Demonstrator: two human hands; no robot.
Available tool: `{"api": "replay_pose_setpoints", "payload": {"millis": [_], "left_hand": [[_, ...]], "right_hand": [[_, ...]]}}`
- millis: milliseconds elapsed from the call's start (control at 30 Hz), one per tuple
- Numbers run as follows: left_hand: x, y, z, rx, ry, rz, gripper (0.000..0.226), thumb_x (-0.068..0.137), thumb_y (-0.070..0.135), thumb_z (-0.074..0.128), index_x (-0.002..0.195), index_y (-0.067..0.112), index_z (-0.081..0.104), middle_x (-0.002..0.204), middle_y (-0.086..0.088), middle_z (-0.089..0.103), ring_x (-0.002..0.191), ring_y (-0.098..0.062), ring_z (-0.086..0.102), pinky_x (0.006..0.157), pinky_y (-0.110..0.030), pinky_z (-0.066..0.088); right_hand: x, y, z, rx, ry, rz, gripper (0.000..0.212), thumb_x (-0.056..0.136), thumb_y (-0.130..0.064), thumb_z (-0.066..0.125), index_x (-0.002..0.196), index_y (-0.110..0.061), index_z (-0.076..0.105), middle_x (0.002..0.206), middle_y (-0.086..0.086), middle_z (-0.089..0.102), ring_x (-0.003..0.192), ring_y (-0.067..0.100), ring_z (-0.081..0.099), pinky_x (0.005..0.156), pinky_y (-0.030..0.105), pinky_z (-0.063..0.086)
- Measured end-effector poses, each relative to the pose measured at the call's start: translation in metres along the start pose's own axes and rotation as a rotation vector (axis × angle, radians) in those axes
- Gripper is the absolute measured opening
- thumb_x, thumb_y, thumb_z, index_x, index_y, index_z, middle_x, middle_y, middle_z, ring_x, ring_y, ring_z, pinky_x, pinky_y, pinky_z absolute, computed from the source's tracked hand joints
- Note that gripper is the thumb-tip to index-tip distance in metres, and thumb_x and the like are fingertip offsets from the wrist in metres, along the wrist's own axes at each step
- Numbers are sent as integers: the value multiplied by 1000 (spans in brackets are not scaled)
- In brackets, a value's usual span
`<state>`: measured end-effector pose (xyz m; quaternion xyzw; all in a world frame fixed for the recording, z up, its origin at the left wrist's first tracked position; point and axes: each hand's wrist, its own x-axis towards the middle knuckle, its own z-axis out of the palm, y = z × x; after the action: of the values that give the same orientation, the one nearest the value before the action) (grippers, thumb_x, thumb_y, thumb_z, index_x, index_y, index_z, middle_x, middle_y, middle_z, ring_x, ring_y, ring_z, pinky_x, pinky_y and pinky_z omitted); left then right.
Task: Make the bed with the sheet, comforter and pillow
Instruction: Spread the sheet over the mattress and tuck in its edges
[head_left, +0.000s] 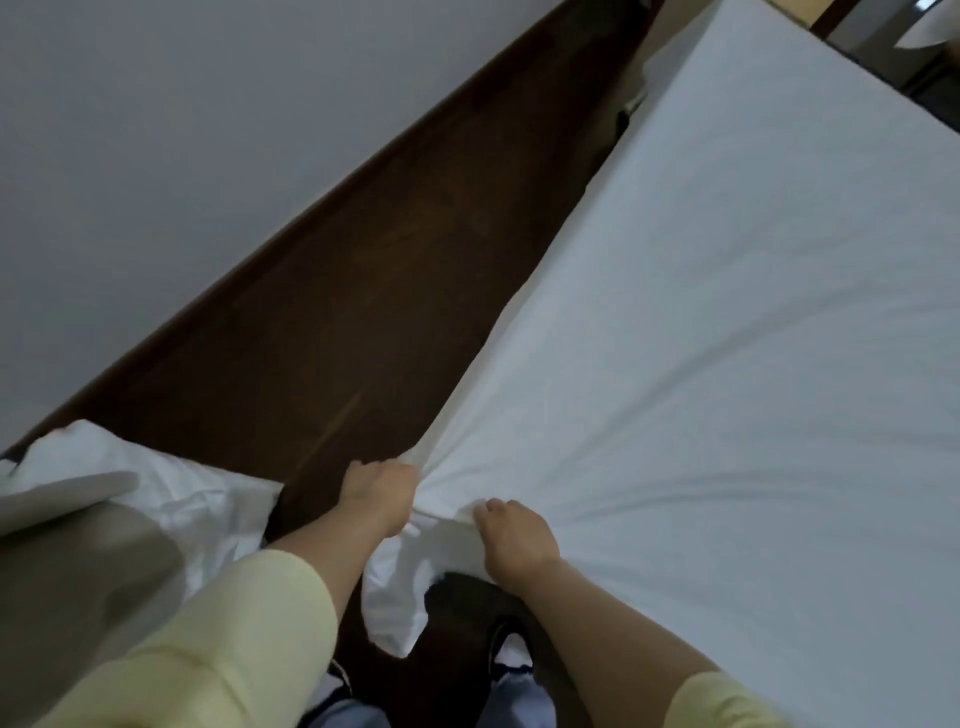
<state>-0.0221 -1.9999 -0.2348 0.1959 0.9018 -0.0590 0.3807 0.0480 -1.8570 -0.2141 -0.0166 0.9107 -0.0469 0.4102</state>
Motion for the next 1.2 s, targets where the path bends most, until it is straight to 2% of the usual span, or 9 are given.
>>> {"api": "replay_pose_setpoints", "payload": {"millis": [233,400,533,633,700,767,867,967,1200], "left_hand": [[-28,-21,-12,-65,-300,-116,45,91,40,53,131,19,49,135,-5,50,127,-25,45,106,-42,35],[-79,-57,-95,-269,-138,-80,32,96,30,47,125,17,54,127,-4,57,114,-22,56,94,-34,45],[-98,-59,-181,-391,-44,-13,32,96,27,48,124,16,58,125,-5,60,113,-23,58,97,-38,48],[-103,-48,-258,-606,60,95,26,95,28,51,112,14,64,116,-4,65,107,-19,60,94,-30,48],[-97,-38,-317,-759,118,150,15,95,24,52,94,16,65,98,-4,64,91,-14,59,86,-26,46],[-90,-25,-368,-853,190,192,16,96,21,52,93,13,66,94,-5,64,81,-11,56,82,-25,45],[-69,-14,-431,-889,249,203,21,96,19,52,105,8,68,99,-5,67,89,-13,58,86,-27,46],[-44,-19,-479,-888,269,181,14,94,19,53,92,14,66,86,1,65,84,-14,60,83,-28,50],[45,-10,-600,-945,374,178,22,95,18,52,74,21,60,77,1,63,73,-11,59,72,-23,48]], "right_hand": [[-17,7,-20,210,-248,119,46,101,-20,36,147,-21,31,150,9,36,135,27,39,110,33,33],[-53,-17,-91,342,-145,191,39,101,-27,36,137,-18,46,142,9,46,129,25,45,106,30,37],[-72,-21,-148,387,-56,196,36,100,-30,38,132,-19,52,135,5,53,121,21,53,100,29,42],[-81,-12,-209,411,10,185,36,100,-31,40,131,-19,53,135,5,53,122,20,52,100,28,41],[-78,6,-262,432,81,201,36,100,-30,41,130,-17,54,137,4,52,125,21,50,103,28,39],[-73,29,-310,509,179,233,36,100,-29,42,130,-14,55,135,6,55,124,23,51,103,29,40],[-59,67,-373,715,324,259,36,99,-27,43,128,-9,56,125,10,62,111,25,59,93,31,45],[-44,102,-428,881,402,307,35,100,-23,42,126,-4,56,120,13,64,91,21,58,77,27,43],[4,158,-539,1041,397,297,35,100,-24,43,127,-5,53,122,13,63,92,21,58,78,28,45]]}}
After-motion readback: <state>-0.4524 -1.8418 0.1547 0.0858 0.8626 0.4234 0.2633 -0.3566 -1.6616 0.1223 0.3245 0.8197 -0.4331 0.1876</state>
